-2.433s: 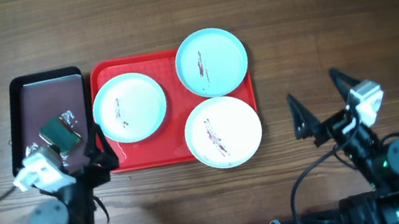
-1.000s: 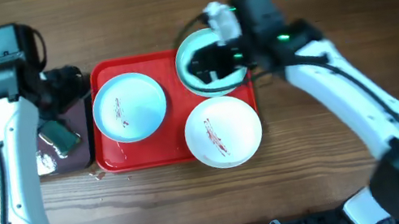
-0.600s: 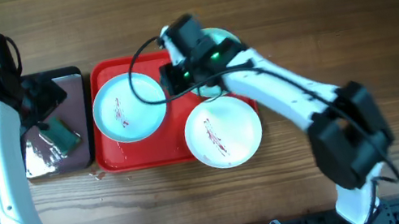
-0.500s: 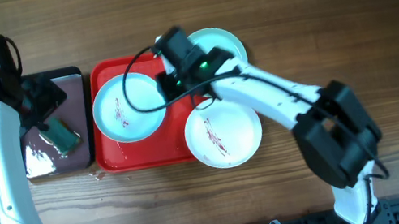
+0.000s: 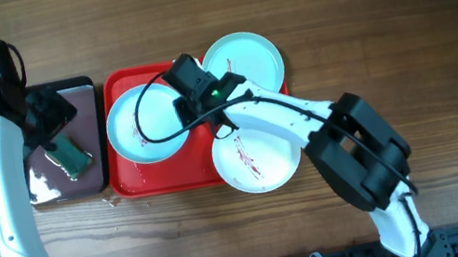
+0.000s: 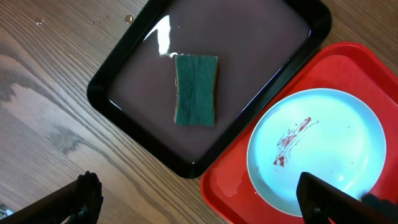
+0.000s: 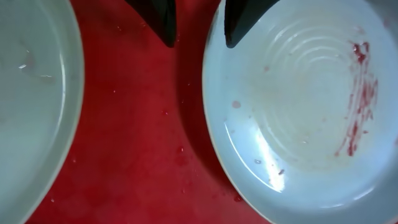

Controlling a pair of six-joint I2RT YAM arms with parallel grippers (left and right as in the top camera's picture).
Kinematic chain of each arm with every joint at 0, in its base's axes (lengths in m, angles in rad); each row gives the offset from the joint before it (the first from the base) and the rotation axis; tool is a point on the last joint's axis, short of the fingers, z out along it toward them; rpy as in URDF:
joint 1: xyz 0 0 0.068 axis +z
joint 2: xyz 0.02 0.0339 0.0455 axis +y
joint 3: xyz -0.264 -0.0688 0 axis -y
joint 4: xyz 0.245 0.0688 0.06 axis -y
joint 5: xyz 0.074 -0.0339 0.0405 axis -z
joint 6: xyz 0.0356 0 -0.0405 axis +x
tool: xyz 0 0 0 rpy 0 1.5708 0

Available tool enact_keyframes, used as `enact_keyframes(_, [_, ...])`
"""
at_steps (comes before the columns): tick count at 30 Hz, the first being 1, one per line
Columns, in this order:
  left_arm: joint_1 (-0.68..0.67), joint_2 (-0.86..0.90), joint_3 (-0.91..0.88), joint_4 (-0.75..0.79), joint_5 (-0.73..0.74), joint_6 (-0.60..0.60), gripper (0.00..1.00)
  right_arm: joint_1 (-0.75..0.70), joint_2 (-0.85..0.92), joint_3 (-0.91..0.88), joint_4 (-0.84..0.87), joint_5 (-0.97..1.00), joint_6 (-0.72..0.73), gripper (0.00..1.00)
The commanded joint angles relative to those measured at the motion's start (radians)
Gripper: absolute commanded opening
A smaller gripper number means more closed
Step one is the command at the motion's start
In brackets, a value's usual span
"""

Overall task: Clean dirty plates on tray and stack at the side
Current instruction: 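Move left gripper to sponge and right gripper to near-left plate rim, then grasp the green sponge in the water tray with the left gripper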

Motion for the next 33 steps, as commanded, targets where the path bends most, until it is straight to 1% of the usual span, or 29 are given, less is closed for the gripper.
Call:
enact_keyframes(1, [0.005, 0.006, 0.015, 0.000, -0.016, -0.010, 0.97, -0.002, 0.034, 0.014, 0.029, -0.002, 0.000, 0.26])
enact_keyframes(9, [0.005, 0.007, 0.015, 0.000, -0.015, -0.014, 0.97, -0.002, 0.087, 0.014, 0.067, -0.027, 0.001, 0.25])
enact_keyframes(14, [0.005, 0.019, 0.015, 0.004, -0.015, -0.014, 0.98, -0.002, 0.099, 0.014, 0.088, -0.040, 0.003, 0.13])
enact_keyframes(16, [0.005, 0.034, 0.015, 0.004, -0.015, -0.015, 0.98, -0.001, 0.099, 0.014, 0.100, -0.040, 0.003, 0.04])
enact_keyframes(18, [0.005, 0.054, 0.014, 0.003, -0.012, -0.026, 0.98, -0.002, 0.099, 0.014, 0.101, -0.040, 0.004, 0.04])
enact_keyframes(21, [0.006, 0.085, 0.008, 0.004, -0.014, -0.067, 0.93, -0.002, 0.099, 0.014, 0.100, -0.040, 0.004, 0.04])
enact_keyframes(23, [0.011, 0.117, -0.005, 0.010, -0.013, -0.120, 0.90, -0.002, 0.099, 0.014, 0.099, -0.040, 0.004, 0.04])
enact_keyframes(27, [0.030, 0.148, -0.061, 0.063, -0.013, -0.150, 0.84, -0.002, 0.099, 0.014, 0.099, -0.040, 0.003, 0.04])
enact_keyframes(30, [0.056, 0.166, -0.126, 0.137, -0.013, -0.140, 0.83, -0.002, 0.099, 0.014, 0.097, -0.043, 0.002, 0.04])
enact_keyframes(31, [0.067, 0.174, -0.147, 0.167, -0.013, -0.118, 0.84, -0.002, 0.099, 0.014, 0.096, -0.043, 0.001, 0.04])
enact_keyframes(33, [0.084, 0.188, -0.198, 0.243, -0.012, -0.053, 0.82, -0.002, 0.099, 0.014, 0.095, -0.043, 0.000, 0.04])
